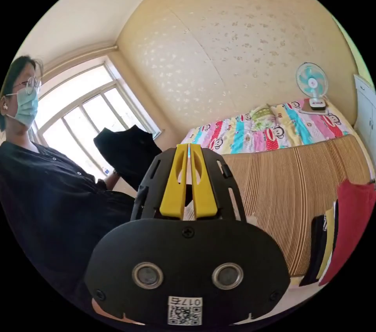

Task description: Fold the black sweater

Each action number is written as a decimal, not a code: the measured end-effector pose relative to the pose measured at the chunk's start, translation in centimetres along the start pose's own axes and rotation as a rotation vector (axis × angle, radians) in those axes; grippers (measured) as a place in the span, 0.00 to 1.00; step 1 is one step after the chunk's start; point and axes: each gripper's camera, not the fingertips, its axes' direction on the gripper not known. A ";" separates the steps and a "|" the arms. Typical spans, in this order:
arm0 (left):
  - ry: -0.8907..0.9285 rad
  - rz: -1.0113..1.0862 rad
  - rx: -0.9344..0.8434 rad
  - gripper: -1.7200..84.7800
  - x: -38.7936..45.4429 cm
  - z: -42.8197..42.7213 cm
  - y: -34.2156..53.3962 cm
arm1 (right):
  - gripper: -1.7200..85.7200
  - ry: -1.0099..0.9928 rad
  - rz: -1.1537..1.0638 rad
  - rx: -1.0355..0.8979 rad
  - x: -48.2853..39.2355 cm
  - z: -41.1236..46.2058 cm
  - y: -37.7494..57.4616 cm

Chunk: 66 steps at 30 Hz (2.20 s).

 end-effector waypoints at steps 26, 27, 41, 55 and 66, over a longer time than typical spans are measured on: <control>-1.191 -0.625 -0.232 0.01 -6.0 10.1 20.0 | 0.09 0.452 -0.248 -0.099 -9.5 15.7 1.2; -1.256 -0.617 -0.187 0.01 -5.8 10.5 20.9 | 0.09 0.489 -0.255 -0.117 -9.7 16.3 1.3; -1.279 -0.470 -0.576 0.17 -13.0 32.0 30.3 | 0.08 0.653 -0.240 -0.207 -8.2 20.7 -2.4; -0.918 -0.461 -0.307 0.03 -13.8 30.2 31.2 | 0.10 0.469 -0.250 -0.185 -2.8 9.7 -3.2; -0.592 -0.206 -0.265 0.03 -10.8 35.8 24.7 | 0.13 -0.366 -0.186 0.029 7.7 -7.9 7.1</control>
